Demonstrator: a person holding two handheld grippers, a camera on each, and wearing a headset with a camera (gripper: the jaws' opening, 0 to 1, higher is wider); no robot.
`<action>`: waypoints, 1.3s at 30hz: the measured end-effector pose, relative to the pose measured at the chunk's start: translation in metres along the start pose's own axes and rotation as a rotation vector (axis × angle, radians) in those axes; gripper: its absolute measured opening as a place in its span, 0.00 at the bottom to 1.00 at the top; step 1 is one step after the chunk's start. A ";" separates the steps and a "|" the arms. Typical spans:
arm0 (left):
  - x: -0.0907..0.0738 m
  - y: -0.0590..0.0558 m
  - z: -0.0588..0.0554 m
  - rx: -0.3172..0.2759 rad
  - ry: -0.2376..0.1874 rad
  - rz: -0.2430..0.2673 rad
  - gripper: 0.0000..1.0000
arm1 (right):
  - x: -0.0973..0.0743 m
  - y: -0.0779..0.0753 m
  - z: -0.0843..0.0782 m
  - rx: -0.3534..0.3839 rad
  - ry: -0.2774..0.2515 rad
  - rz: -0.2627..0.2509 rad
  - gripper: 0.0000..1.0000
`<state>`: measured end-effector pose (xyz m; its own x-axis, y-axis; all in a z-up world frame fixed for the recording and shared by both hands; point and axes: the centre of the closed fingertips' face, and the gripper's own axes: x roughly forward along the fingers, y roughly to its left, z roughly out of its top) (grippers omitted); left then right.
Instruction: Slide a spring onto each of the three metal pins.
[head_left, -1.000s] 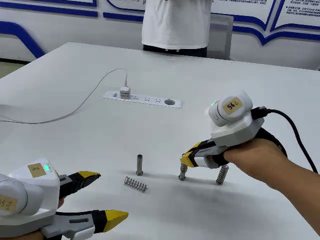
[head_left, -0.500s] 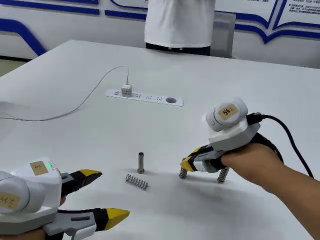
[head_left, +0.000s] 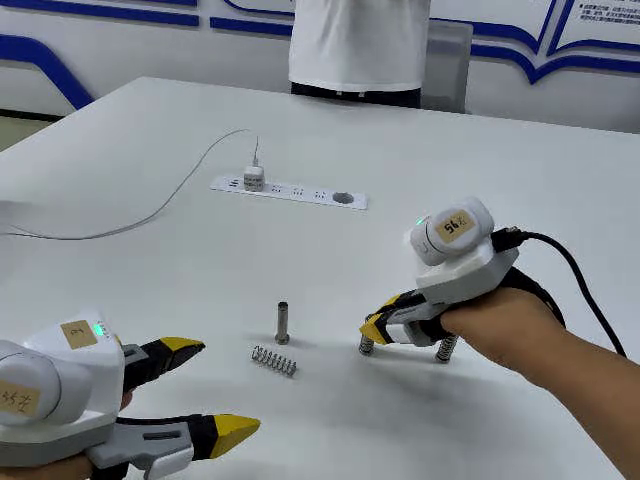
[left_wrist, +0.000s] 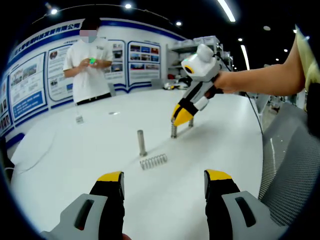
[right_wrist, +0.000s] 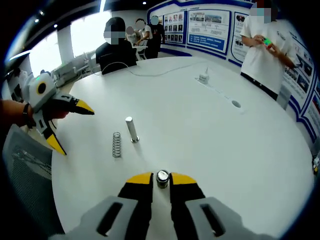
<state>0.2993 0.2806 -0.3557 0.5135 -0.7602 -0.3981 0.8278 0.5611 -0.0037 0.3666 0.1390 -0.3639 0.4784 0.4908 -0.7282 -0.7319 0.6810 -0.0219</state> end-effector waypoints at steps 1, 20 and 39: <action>0.000 0.000 0.000 -0.001 0.000 0.000 0.66 | 0.000 0.000 0.000 -0.004 -0.001 -0.002 0.15; 0.001 -0.003 0.003 0.008 -0.001 -0.007 0.66 | -0.017 0.027 0.041 -0.107 -0.099 0.000 0.19; -0.001 -0.001 0.003 0.008 0.000 -0.002 0.66 | 0.035 0.083 0.021 -0.155 -0.032 0.138 0.18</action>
<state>0.2985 0.2800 -0.3530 0.5122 -0.7610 -0.3982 0.8303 0.5573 0.0028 0.3329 0.2236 -0.3766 0.3817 0.5927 -0.7092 -0.8566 0.5152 -0.0305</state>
